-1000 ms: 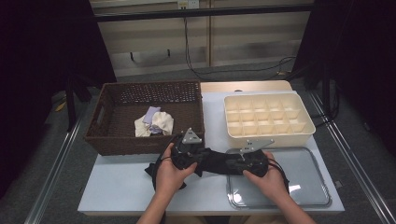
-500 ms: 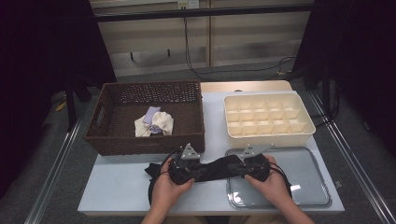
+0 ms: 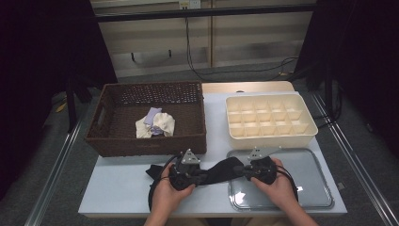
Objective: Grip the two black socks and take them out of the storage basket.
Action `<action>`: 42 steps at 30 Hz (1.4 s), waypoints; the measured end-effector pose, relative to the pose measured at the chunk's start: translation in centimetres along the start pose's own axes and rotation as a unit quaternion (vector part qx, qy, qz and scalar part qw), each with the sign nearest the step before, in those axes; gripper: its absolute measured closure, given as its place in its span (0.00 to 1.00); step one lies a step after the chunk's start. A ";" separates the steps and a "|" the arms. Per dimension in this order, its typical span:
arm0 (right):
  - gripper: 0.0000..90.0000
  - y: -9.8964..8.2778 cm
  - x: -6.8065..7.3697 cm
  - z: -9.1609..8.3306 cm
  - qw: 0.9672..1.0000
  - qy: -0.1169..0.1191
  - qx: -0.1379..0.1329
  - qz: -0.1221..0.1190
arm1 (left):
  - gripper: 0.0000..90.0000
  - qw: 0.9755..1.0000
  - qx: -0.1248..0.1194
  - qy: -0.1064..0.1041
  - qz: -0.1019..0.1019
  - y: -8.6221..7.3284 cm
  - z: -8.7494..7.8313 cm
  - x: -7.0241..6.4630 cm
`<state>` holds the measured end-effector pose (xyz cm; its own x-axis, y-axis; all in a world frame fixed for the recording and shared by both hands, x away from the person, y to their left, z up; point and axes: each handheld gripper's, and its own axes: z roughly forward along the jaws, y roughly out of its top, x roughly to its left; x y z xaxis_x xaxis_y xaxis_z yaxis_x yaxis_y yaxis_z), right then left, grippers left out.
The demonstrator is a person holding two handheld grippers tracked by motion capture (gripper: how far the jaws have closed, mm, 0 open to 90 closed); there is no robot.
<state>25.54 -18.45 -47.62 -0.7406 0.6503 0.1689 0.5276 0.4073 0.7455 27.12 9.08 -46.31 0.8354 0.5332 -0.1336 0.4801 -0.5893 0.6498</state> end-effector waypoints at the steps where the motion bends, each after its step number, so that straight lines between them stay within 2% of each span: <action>1: 0.98 0.1 0.1 0.0 1.000 -0.001 -0.001 0.000 | 0.84 1.000 0.001 -0.002 0.003 0.0 0.0 0.0; 3: 0.97 0.2 0.1 0.0 1.000 -0.001 -0.003 0.001 | 0.84 1.000 0.002 0.002 0.009 0.0 0.0 -0.1; 6: 0.90 0.6 0.3 0.2 1.000 0.000 -0.012 0.003 | 0.85 1.000 0.008 0.006 0.011 0.0 0.0 -0.3; 9: 0.81 1.8 0.6 0.9 1.000 0.002 -0.020 0.000 | 0.85 1.000 0.004 0.004 0.014 -0.1 0.2 -0.3; 11: 0.80 2.2 0.8 1.1 1.000 0.005 -0.020 -0.001 | 0.85 1.000 0.003 0.002 0.012 -0.1 0.2 -0.3; 15: 0.68 3.6 1.0 2.3 1.000 -0.005 -0.017 -0.010 | 0.85 1.000 0.000 0.000 0.011 -0.1 0.3 -0.3; 16: 0.66 3.8 0.8 2.9 1.000 -0.005 -0.010 -0.002 | 0.85 1.000 0.000 0.000 0.011 -0.1 0.3 -0.3; 18: 0.65 3.8 0.7 3.3 1.000 -0.006 -0.001 -0.003 | 0.85 1.000 -0.001 0.000 0.011 -0.2 0.2 -0.3; 20: 0.68 3.4 0.6 4.0 1.000 -0.011 0.017 -0.007 | 0.85 1.000 0.001 0.000 0.009 -0.2 0.2 -0.3; 21: 0.72 3.2 0.5 4.3 0.999 -0.013 0.026 -0.013 | 0.85 1.000 0.001 -0.001 0.010 -0.2 0.2 -0.2; 23: 0.92 3.0 0.5 4.3 0.999 -0.007 0.033 -0.019 | 0.84 1.000 -0.003 -0.005 0.008 -0.1 0.3 -0.2; 24: 0.92 3.0 0.5 4.3 0.999 -0.007 0.033 -0.019 | 0.83 1.000 -0.003 -0.005 0.008 -0.1 0.3 -0.2; 25: 0.96 3.0 0.5 4.2 0.999 -0.008 0.038 -0.021 | 0.83 1.000 -0.003 -0.007 0.007 -0.1 0.2 -0.1; 27: 0.97 3.0 0.4 4.2 0.999 -0.008 0.034 -0.022 | 0.81 1.000 -0.003 -0.005 0.010 0.0 0.1 0.0; 34: 0.97 3.8 -0.1 2.7 0.999 -0.029 0.006 -0.031 | 0.75 1.000 -0.025 -0.012 -0.009 0.1 -0.2 0.3; 38: 0.97 3.9 -1.0 1.4 0.999 -0.043 -0.010 -0.025 | 0.75 0.999 -0.029 -0.021 -0.010 0.3 -0.2 0.2; 42: 0.97 3.5 -1.5 0.8 0.999 -0.042 -0.021 -0.014 | 0.78 0.999 -0.023 -0.028 -0.008 0.3 0.0 0.0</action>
<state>28.86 -17.52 -45.81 -0.7165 0.6913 0.0939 0.4873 0.3996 0.7764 27.24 8.90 -46.05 0.8420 0.5071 -0.1843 0.4816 -0.5524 0.6803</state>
